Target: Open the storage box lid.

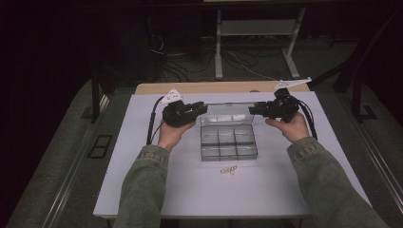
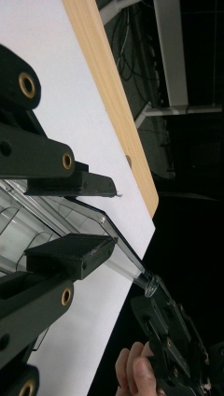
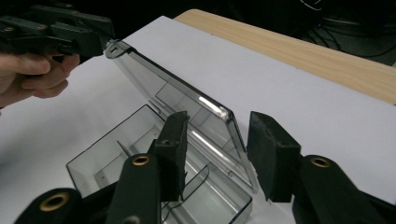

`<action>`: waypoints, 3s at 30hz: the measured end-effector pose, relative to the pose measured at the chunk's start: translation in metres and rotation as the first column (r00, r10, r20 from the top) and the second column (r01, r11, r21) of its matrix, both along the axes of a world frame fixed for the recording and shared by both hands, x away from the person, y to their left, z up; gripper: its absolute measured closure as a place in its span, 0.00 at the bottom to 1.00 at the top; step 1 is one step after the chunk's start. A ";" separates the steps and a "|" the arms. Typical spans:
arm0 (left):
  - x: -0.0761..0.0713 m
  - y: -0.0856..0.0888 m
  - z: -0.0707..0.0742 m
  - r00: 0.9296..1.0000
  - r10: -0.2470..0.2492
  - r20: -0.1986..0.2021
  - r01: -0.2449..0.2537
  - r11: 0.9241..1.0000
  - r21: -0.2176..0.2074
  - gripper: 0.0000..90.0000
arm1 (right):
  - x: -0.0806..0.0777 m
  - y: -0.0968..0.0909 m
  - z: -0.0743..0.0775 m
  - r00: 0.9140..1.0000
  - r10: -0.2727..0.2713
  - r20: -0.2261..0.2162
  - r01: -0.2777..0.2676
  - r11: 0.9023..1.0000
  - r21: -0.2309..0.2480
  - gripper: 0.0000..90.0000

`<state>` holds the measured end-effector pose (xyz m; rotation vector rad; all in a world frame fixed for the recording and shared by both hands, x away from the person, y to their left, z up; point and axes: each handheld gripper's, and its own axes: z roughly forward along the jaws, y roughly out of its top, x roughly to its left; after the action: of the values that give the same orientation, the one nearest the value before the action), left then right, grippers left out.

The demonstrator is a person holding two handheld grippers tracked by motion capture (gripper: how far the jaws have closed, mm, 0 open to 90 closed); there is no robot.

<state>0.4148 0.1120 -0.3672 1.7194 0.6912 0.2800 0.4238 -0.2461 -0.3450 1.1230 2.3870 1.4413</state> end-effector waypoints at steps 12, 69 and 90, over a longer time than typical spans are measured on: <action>0.012 0.000 -0.004 0.999 0.021 -0.049 -0.023 0.999 -0.049 0.76 | 0.011 0.001 -0.002 1.000 -0.006 0.012 0.007 1.000 -0.005 0.76; 0.034 0.001 -0.036 0.972 0.062 -0.228 -0.089 0.990 -0.110 0.68 | 0.030 -0.002 -0.045 0.996 -0.032 -0.078 0.035 0.998 0.045 0.80; 0.032 0.001 -0.064 0.951 0.044 -0.307 -0.080 0.991 -0.105 0.67 | 0.034 -0.003 -0.050 0.995 -0.041 -0.086 0.047 0.997 0.067 0.80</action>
<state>0.4466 0.1133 -0.4308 1.6462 0.9694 0.0154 0.4577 -0.2490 -0.3945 1.2687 2.3683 1.5023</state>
